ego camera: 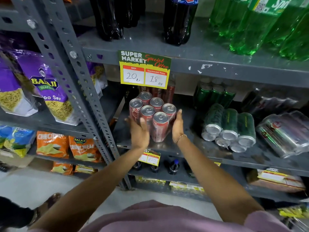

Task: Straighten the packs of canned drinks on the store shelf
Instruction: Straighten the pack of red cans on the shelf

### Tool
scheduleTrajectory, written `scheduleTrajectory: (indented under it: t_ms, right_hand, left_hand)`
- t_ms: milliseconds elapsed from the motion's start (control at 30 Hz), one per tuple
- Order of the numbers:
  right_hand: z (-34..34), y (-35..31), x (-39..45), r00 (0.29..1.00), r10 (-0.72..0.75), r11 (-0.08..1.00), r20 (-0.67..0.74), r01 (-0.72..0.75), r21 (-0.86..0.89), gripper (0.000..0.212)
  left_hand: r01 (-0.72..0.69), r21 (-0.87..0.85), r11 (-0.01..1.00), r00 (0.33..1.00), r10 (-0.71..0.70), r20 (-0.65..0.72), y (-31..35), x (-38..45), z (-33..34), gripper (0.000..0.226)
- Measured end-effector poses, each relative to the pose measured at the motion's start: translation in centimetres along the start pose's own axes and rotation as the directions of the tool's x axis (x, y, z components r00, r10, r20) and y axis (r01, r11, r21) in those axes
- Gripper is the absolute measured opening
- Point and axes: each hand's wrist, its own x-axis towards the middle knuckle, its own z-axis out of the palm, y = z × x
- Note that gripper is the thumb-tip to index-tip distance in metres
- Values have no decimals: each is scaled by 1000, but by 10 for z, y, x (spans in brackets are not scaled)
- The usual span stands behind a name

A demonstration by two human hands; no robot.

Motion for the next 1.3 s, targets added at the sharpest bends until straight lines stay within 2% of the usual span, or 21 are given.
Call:
scheduleTrajectory:
  t_ms: [67,100,200,267,333,433,500,567,600,667,733,800,833,900,967,1000,1067,1167,1300]
  right_hand:
    - [-10,-11,0,993,20,997,115,-10,-80,69]
    - [-12,-14,0,992,28,997,126,-18,-81,70]
    - [-16,-8,-11,990,10,999,143,-3,-52,78]
    - [-11,12,-20,999,-36,997,9,36,-74,84]
    - [-1,32,-41,975,-93,993,-203,76,-91,75]
    - [21,56,-71,906,-261,955,-334,191,-227,53]
    - [35,65,-83,899,-291,943,-327,211,-258,53]
    - [42,72,-88,918,-314,934,-240,254,-251,56]
    - [42,74,-88,929,-323,928,-182,274,-251,49]
    - [34,67,-80,933,-330,919,-142,284,-273,43]
    - [18,47,-57,872,-379,912,-310,295,-285,39]
    - [-3,21,-22,822,-331,942,-463,259,-213,38]
    - [-13,9,-4,857,-262,964,-443,217,-151,41]
    - [-22,-13,21,978,-31,999,-205,35,19,54]
    - [-22,-26,31,992,125,990,26,-126,63,61]
    - [-19,-30,31,983,150,986,110,-157,61,62]
    - [-16,-30,27,979,145,982,143,-160,100,58]
    - [-13,-14,19,982,134,975,133,-154,160,55]
    - [-9,4,10,987,91,975,135,-116,189,63]
  left_hand:
    - [-98,-111,989,993,104,49,5,-26,24,91]
    - [-85,-118,989,989,98,112,12,-37,31,103]
    - [-38,29,999,975,31,220,12,-39,39,131]
    - [-70,-49,996,970,79,229,7,-33,28,129]
    - [-94,-93,991,960,116,256,-1,-21,11,115]
    - [-127,33,991,912,103,396,-2,-3,-21,91]
    - [-109,89,990,931,70,358,-7,12,-38,80]
    - [-51,43,998,965,38,261,-9,23,-47,80]
    - [-9,21,1000,978,4,211,-10,28,-48,75]
    - [63,-45,997,995,-59,82,-4,29,-48,52]
    - [121,-194,974,992,-123,4,0,25,-41,41]
    - [186,-333,925,981,-191,17,8,12,-29,44]
    - [230,-403,886,972,-225,62,10,7,-22,50]
    - [277,-497,822,961,-231,154,8,3,-11,70]
    - [325,-524,787,945,-257,201,-4,13,-2,95]
    - [343,-531,775,939,-265,219,-9,18,0,98]
    - [365,-517,774,930,-282,235,4,18,-4,83]
    - [309,-480,821,950,-245,192,22,24,-12,57]
    - [288,-355,889,955,-241,170,26,38,-25,58]
